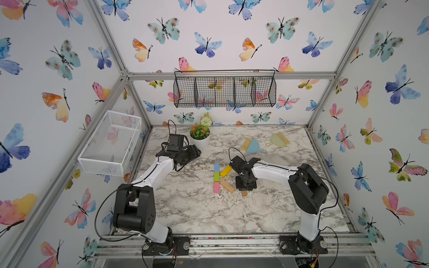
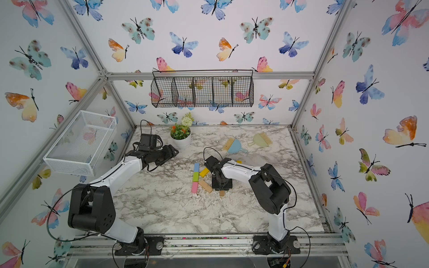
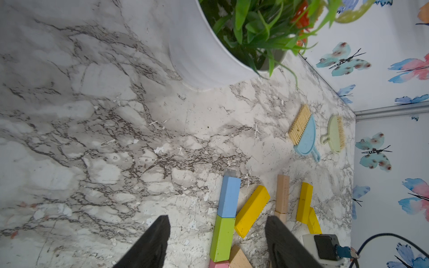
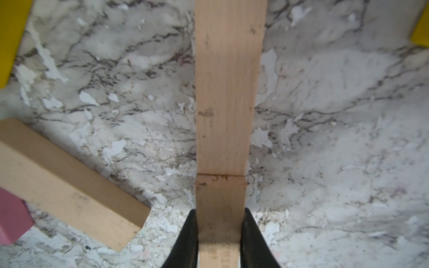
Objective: Assemble the letter k with building blocks
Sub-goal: Assemble the building block at the center of the board.
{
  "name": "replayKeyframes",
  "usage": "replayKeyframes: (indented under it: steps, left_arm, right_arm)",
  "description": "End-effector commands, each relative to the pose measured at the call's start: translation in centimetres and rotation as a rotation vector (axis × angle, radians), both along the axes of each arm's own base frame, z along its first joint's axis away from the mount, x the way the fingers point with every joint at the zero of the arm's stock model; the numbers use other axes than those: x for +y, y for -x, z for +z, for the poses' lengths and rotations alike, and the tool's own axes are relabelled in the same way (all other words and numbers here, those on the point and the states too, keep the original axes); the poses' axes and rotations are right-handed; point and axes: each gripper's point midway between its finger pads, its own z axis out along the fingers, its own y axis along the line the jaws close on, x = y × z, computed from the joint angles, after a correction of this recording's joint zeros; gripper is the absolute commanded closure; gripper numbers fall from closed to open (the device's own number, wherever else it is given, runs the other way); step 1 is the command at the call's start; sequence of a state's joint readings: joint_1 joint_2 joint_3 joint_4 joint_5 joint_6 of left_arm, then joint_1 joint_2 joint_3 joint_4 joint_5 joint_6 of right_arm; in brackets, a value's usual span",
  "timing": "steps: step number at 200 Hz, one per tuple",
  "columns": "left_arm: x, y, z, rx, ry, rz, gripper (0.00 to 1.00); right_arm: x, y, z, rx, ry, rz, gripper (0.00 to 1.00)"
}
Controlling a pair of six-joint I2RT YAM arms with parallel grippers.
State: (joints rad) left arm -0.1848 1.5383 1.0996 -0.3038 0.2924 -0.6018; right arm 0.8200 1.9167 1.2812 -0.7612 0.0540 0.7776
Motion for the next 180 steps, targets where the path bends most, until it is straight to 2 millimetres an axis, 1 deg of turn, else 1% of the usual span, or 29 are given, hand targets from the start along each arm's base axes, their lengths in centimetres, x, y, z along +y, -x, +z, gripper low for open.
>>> replayKeyframes:
  steps: [1, 61, 114, 144, 180]
  left_arm:
    - [0.0, -0.1, -0.4, 0.007, -0.019, -0.002, 0.31]
    - [0.1, -0.1, -0.5, 0.011, -0.019, -0.002, 0.32]
    - [0.0, -0.1, -0.6, 0.013, -0.02, -0.003, 0.32]
    - [0.0, -0.1, -0.6, 0.017, -0.015, -0.004, 0.32]
    - [0.0, -0.1, -0.5, 0.011, -0.019, -0.003, 0.32]
  right_arm:
    - [0.5, -0.5, 0.7, -0.035, -0.007, -0.001, 0.81]
    - [0.7, -0.4, -0.4, -0.013, 0.0, 0.009, 0.8]
    - [0.3, 0.0, -0.8, -0.001, 0.006, 0.0, 0.8]
    - [0.1, -0.3, -1.0, -0.011, 0.024, -0.003, 0.78]
    - [-0.2, -0.7, -1.8, -0.006, 0.054, -0.007, 0.78]
